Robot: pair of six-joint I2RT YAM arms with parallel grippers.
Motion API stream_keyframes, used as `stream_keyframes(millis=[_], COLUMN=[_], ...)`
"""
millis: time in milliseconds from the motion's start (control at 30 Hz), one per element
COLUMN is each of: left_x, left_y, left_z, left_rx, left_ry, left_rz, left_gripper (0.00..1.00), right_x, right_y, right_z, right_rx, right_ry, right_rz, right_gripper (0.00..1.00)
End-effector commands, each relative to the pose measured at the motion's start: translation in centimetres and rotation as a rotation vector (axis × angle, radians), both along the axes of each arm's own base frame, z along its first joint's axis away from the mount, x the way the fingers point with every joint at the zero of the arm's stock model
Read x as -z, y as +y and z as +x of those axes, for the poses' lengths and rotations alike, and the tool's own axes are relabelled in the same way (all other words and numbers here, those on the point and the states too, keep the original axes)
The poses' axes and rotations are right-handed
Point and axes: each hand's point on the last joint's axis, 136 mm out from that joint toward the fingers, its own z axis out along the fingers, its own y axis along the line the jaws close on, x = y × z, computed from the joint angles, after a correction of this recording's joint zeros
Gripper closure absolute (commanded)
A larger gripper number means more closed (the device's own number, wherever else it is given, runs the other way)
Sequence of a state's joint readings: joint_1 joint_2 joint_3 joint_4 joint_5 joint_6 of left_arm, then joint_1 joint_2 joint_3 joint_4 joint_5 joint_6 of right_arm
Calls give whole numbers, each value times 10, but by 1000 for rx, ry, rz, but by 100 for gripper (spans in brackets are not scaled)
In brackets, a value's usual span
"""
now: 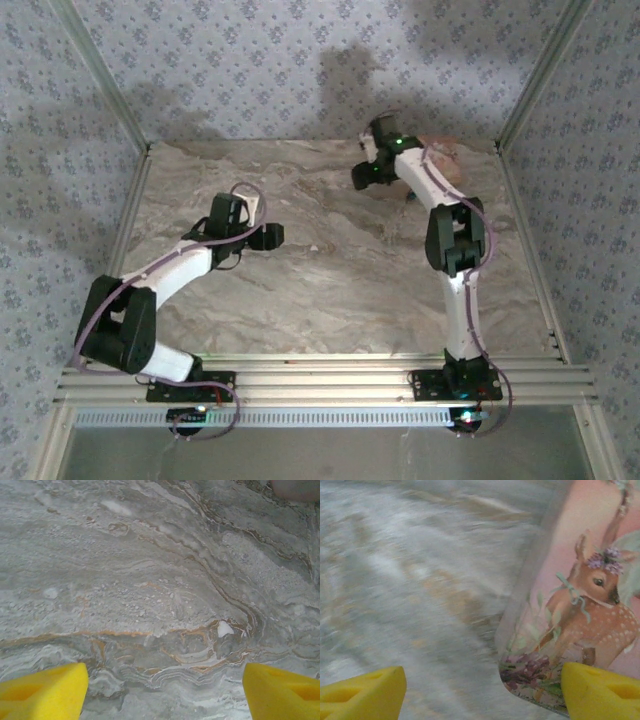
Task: Unlock the padlock with the key
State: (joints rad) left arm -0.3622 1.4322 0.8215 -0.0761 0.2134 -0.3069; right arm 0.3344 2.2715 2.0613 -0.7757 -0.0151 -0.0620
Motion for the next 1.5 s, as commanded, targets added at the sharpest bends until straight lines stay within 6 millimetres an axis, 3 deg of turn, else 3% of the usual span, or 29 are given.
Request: stream_keyframes(millis=[0,133,300,500,600,767,933,1033,1133,1200,1467], left_x=[-8,-19,-31,-35,-33,-27,-27,-25,-23,-20,-5], left_y=[13,29,53,63,52,20,-24,-51,-73,-87,-129], left_z=[-7,-9,-9,-4,3,19,35,46,58,66,96], left_rx=[-69,-135,-210,-243,-220,-149,-63,-17,14,31,79], left_ry=[5,2,-7,5,27,82,106,121,129,136,190], left_rz=[-1,-34,-83,-142,-197,-295,-327,-360,-380,-385,-424], left_gripper=[18,17,17,17,19,23,26,28,31,33,50], right_x=[48,30,-15,-90,-105,-92,-74,-64,-50,-38,7], right_y=[61,114,150,148,128,69,-4,-35,-51,-55,-39], right_z=[-84,-115,-129,-119,-115,-106,-97,-93,-88,-85,-74], right_rx=[-117,-172,-206,-172,-119,31,232,303,333,341,340], right_ry=[272,260,215,93,63,88,94,106,130,150,240], right_rz=[62,144,208,311,333,367,447,467,469,473,512], right_gripper=[19,19,15,14,14,14,17,17,18,24,41])
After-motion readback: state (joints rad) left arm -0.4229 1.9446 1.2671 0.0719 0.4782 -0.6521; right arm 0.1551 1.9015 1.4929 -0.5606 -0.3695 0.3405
